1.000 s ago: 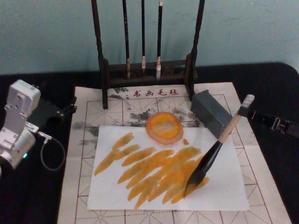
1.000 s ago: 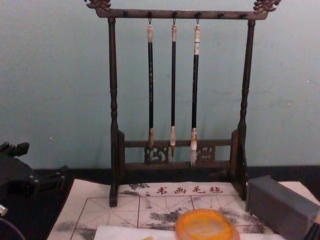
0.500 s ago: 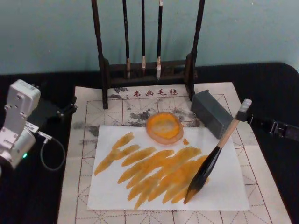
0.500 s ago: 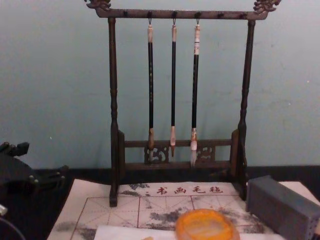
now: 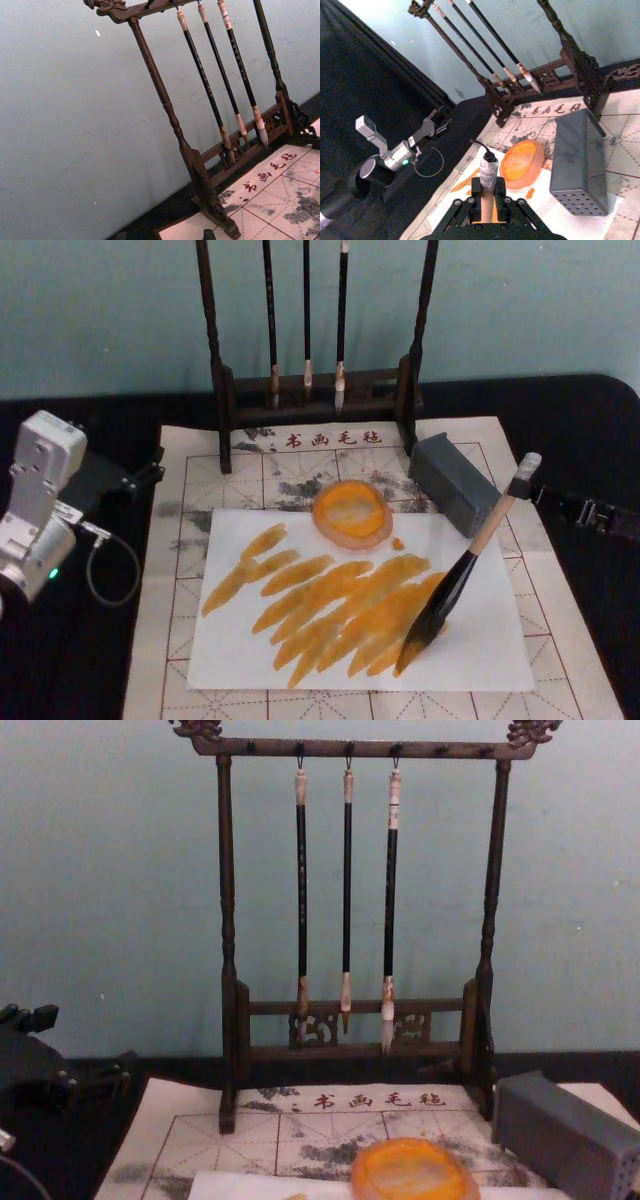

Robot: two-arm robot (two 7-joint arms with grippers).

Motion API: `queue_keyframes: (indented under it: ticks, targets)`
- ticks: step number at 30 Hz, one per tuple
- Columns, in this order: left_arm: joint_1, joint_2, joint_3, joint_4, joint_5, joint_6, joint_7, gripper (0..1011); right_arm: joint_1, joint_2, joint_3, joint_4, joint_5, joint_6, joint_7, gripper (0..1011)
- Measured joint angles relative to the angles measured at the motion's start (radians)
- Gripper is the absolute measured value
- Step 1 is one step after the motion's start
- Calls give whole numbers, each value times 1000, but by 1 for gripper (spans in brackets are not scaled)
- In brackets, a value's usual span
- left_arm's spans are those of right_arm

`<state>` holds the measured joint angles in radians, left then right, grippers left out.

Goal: Pick up the brush from the inkstone, write on the paper, then place the brush back to its original position.

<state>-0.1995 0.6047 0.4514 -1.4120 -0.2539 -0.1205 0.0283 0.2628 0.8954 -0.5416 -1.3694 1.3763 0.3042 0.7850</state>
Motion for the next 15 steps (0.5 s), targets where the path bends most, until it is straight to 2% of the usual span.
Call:
queue_keyframes:
  ticks: [15]
  targets:
    - [0, 0, 0, 0, 0, 0, 0, 1001, -8, 2, 26, 17, 18, -17, -29, 184]
